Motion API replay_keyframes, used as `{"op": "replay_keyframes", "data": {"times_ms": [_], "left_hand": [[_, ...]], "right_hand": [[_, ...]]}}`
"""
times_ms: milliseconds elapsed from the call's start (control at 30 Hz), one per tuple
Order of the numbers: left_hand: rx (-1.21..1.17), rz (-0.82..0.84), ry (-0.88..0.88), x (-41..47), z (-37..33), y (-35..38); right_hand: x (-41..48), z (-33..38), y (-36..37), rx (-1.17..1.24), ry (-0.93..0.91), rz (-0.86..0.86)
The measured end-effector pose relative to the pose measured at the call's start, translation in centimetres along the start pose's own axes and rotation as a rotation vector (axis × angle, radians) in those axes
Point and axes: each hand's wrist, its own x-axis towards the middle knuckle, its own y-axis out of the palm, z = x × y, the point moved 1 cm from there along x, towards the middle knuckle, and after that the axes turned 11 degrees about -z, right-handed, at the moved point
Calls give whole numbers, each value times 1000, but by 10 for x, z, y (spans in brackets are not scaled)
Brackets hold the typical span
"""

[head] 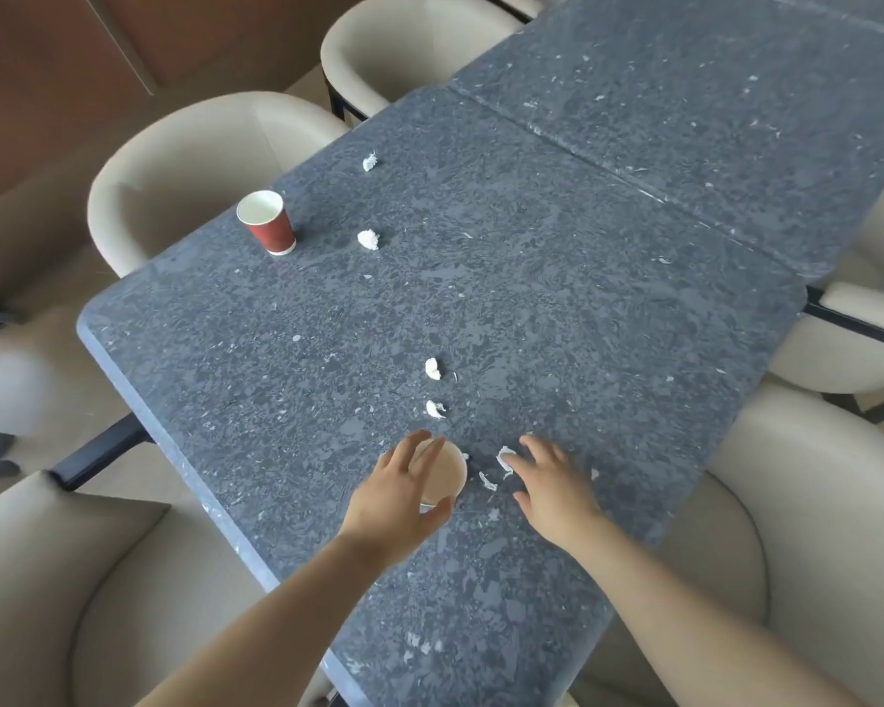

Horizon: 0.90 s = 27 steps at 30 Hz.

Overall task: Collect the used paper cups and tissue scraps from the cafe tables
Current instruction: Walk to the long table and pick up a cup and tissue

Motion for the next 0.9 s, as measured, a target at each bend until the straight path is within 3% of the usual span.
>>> {"op": "replay_keyframes", "data": {"times_ms": [333, 733, 900], "left_hand": [[-38, -12, 18, -1, 7, 2], [41, 20, -45, -4, 3, -12], [31, -24, -63, -15, 6, -25]], "right_hand": [[12, 14, 3, 190, -37, -17], [3, 65, -65, 361, -184, -344], [-2, 86, -64, 386, -239, -276]]}}
